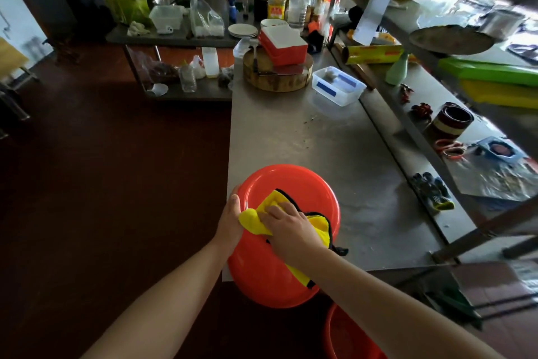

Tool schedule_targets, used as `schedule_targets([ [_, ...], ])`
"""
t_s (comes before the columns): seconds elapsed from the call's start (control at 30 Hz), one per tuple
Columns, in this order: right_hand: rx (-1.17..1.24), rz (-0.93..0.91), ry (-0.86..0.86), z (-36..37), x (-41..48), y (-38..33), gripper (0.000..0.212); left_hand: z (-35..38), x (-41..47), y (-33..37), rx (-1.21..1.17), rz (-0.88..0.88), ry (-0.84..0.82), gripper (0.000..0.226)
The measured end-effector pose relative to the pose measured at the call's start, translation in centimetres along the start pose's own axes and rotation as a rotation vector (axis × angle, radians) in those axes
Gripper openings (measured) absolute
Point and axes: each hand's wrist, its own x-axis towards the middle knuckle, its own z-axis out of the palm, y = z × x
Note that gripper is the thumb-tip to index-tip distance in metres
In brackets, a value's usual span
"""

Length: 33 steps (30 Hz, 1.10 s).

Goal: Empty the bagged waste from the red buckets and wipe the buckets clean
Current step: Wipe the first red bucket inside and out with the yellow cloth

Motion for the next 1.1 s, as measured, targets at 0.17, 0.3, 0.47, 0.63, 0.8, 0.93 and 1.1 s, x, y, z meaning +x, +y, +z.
schedule_targets([
  [0.17, 0.020, -0.018, -0.003, 0.1, -2.8, 1.9, 0.059, 0.4, -0.2, 0.2, 0.033, 0.001, 0.002, 0.045],
  [0.3, 0.039, 0.020, 0.001, -0.5, -4.8, 4.3, 0.060, 1.1, 0.3, 0.2, 0.114, -0.023, 0.026, 0.050],
  [0.47, -0.007, 0.110, 0.001, -2.4, -4.9, 7.8, 0.063, 2.0, 0.5, 0.1, 0.145, -0.018, 0.049, 0.050],
  [0.63, -0.051, 0.179, -0.005, -3.4, -2.1, 10.2, 0.065, 2.1, 0.1, 0.1, 0.142, 0.004, 0.046, 0.048],
  [0.8, -0.011, 0.208, 0.013, -3.6, 2.4, 9.8, 0.064, 2.0, 0.4, 0.2, 0.186, 0.048, 0.029, 0.049],
  [0.93, -0.003, 0.184, 0.031, -3.4, 6.0, 8.0, 0.062, 1.7, 0.9, 0.1, 0.170, 0.056, -0.002, 0.049],
  [1.1, 0.040, 0.098, 0.046, -2.3, 8.1, 5.1, 0.064, 1.5, 0.9, -0.1, 0.167, 0.107, 0.029, 0.045],
])
